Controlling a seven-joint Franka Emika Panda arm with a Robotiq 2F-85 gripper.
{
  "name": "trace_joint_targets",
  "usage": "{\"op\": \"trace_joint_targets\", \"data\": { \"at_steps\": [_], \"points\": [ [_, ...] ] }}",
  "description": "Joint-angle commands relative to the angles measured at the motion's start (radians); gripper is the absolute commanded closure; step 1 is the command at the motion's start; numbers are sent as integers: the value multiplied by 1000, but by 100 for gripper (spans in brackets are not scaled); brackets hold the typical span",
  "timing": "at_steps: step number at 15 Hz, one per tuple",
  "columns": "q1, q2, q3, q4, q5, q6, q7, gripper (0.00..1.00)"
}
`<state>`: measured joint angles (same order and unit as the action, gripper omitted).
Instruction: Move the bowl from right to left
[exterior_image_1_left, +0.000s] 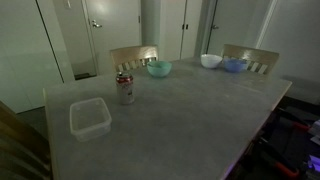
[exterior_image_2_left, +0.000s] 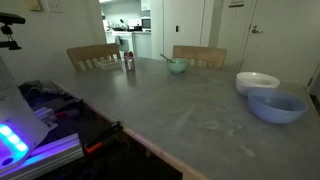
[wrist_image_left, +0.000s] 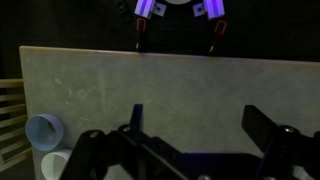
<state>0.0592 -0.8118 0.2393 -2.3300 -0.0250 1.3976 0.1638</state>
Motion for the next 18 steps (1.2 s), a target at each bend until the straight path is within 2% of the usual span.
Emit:
{"op": "trace_joint_targets", "data": {
  "at_steps": [1, 18],
  "points": [
    [17, 5, -10, 3, -7, -2, 10, 0],
    [11, 34, -29, 13, 4, 22, 5, 0]
  ]
}}
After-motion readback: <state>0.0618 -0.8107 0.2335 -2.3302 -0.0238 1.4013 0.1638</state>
